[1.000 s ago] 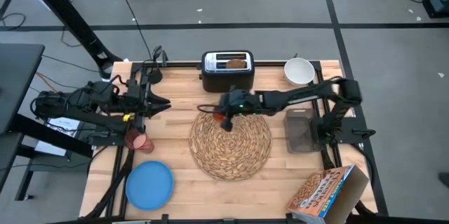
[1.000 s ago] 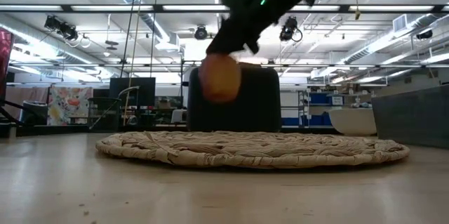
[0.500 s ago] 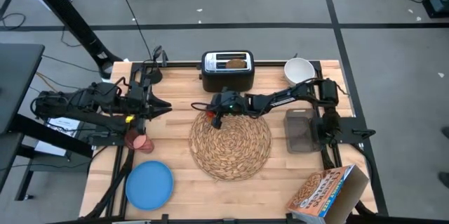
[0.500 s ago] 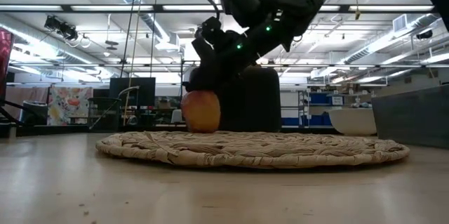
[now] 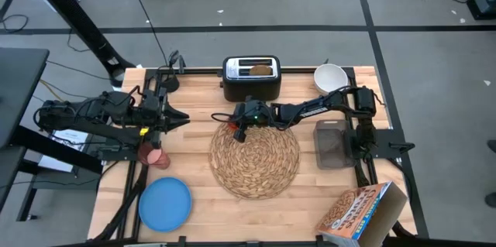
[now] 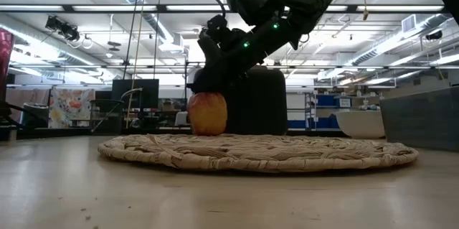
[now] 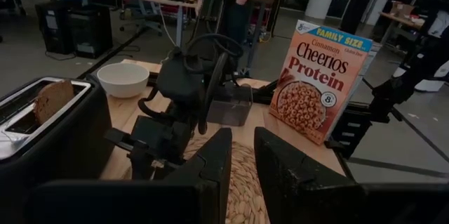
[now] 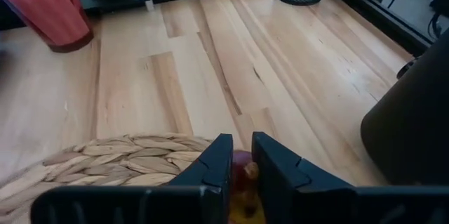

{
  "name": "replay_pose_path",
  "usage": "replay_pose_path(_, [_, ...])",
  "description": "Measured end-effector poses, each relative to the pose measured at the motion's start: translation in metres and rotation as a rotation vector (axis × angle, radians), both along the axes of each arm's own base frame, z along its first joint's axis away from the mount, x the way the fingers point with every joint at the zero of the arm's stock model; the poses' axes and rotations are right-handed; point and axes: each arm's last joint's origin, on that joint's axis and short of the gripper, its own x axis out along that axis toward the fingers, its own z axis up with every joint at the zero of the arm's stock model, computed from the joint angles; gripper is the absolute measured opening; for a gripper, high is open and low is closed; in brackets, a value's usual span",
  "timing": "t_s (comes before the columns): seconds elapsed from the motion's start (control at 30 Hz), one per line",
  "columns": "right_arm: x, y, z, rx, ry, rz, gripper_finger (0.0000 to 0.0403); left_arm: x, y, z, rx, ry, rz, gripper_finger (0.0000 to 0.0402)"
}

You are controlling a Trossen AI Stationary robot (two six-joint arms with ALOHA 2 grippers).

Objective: Arrange a breakfast setting
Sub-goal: Put the red apple on top of the brown table mat, then put the blue plate on top of the brown table mat to the bottom of the red apple

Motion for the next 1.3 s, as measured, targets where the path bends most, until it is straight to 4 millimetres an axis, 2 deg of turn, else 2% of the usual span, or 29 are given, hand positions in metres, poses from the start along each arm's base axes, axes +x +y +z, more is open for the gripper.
replay_pose_path(0.17, [-0.001, 0.0, 0.002, 0.008, -0.002, -0.005, 0.008, 0.0, 0.0, 0.0, 0.003, 0.003, 0.0, 0.0071])
replay_pose_path(0.33, [-0.005, 0.0, 0.014, 0.009, -0.002, -0.004, 0.0104, 0.0, 0.0, 0.0, 0.003, 0.004, 0.0, 0.0071])
replay_pose_path(0.47, [-0.012, 0.001, 0.032, 0.005, -0.024, -0.004, 0.0119, 0.0, 0.0, -0.001, 0.003, 0.005, 0.0, 0.0071])
replay_pose_path(0.57, [-0.02, 0.002, 0.055, -0.003, -0.068, -0.007, 0.0126, 0.0, 0.0, -0.001, -0.004, 0.005, 0.001, 0.0071])
replay_pose_path(0.73, [-0.044, 0.004, 0.102, -0.001, -0.149, -0.018, 0.0138, 0.0, 0.0, 0.0, -0.009, -0.002, 0.001, 0.0071])
replay_pose_path(0.9, [-0.08, 0.0, 0.145, 0.04, -0.195, -0.08, 0.0155, 0.0, 0.0, 0.001, -0.037, -0.015, 0.005, 0.0071])
replay_pose_path(1.1, [-0.119, -0.01, 0.175, 0.058, -0.203, -0.187, 0.017, 0.002, -0.001, 0.0, -0.058, -0.008, -0.004, 0.0071])
replay_pose_path(1.3, [-0.135, -0.021, 0.184, 0.032, -0.207, -0.276, 0.0176, 0.008, -0.002, 0.0, -0.063, -0.002, -0.004, 0.0071])
